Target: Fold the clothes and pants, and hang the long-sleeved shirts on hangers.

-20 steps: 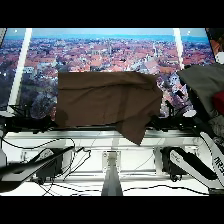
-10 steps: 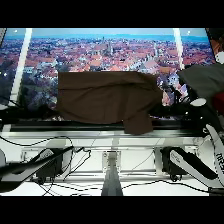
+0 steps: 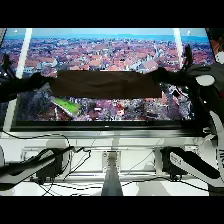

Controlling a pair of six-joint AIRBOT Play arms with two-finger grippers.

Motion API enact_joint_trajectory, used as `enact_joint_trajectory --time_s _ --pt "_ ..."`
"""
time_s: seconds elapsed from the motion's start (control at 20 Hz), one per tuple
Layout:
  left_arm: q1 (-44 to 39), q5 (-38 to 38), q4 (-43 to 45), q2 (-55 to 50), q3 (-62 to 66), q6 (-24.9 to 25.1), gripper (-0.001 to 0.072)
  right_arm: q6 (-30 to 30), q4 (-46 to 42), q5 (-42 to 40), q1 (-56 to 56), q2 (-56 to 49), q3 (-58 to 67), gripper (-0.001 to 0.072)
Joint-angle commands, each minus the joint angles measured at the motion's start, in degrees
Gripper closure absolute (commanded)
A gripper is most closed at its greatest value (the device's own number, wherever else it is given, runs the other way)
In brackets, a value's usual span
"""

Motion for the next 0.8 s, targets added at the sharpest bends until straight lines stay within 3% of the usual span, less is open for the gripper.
enact_joint_trajectory --time_s 0.0,0.25,0.3,0.35,0.4,0.75 --pt "-9.03 19.34 -0.94 -5.64 2.95 -3.04 0.0693 4.11 -4.74 -20.76 5.84 -6.03 6.27 0.0699" --pt "-13.53 22.12 -1.81 -18.53 13.33 -3.04 0.069 7.1 -4.55 -24.26 3.15 -15.91 7.15 0.0689" --pt "-13.53 22.1 -1.79 -20.09 14.21 -3.02 0.0626 7.08 -4.55 -23.63 2.75 -17.0 7.13 0.0507" --pt "-13.49 21.57 -1.7 -20.92 14.27 -3.02 0.0363 6.82 -5.01 -22.73 2.58 -17.51 7.13 0.0179" --pt "-13.05 19.91 -0.5 -21.38 14.27 -3.06 -0.0013 6.8 -6.97 -22.38 2.58 -17.51 7.13 0.0069" --pt "-0.72 -3.1 10.91 -22.4 14.73 -4.92 0.0022 6.82 -13.55 -12.48 2.58 -17.51 7.3 0.0072"
